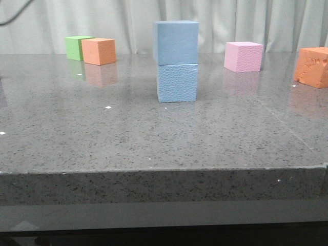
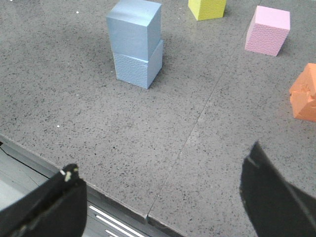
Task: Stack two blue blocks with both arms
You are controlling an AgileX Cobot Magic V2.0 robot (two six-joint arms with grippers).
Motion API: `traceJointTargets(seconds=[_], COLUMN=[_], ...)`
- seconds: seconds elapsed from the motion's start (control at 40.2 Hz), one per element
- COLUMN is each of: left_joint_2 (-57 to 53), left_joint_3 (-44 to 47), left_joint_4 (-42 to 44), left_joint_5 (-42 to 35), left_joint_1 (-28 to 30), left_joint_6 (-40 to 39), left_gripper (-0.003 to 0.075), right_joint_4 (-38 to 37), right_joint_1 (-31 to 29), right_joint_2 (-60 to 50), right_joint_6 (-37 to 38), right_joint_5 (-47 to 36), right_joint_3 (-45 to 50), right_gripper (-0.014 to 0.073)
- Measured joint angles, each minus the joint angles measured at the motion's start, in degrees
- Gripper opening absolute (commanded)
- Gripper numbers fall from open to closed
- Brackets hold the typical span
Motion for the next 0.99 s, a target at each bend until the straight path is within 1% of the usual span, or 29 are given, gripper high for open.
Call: traceJointTargets(seconds=[0.149,0.298,0.398,0.472,0.597,0.746,0.995], left_joint_2=[-4.8,-8.9,-11.6,-13.7,-17.9,-25.2,-42.0], left_joint_3=[0.0,0.0,1.2,3.3,10.7,22.9,46.9], left_joint_4=[0.2,4.3,6.8,7.5,8.0,9.2,10.8], left_joint_5=[1.5,2.0,2.0,2.0,2.0,0.6,-10.4], left_joint_1=[0.0,0.0,0.0,0.0,0.0,0.0,0.0], left_joint_6=[-8.4,-16.2,-20.4,-22.0,-22.9,-23.8,-26.9], left_gripper=[0.0588,0.0588,0.0588,0.0588,0.0588,0.0588,0.0588], right_joint_4=[0.0,0.0,0.0,0.0,0.0,0.0,0.0], right_joint_1=[0.0,0.0,0.0,0.0,0.0,0.0,0.0], right_joint_2=[0.0,0.0,0.0,0.0,0.0,0.0,0.0], right_joint_6=[0.0,0.0,0.0,0.0,0.0,0.0,0.0], right_joint_5=[0.0,0.0,0.0,0.0,0.0,0.0,0.0], right_joint_3=[0.0,0.0,0.0,0.0,0.0,0.0,0.0], right_gripper=[0.0636,0.0636,0.0636,0.0636,0.0636,0.0636,0.0636])
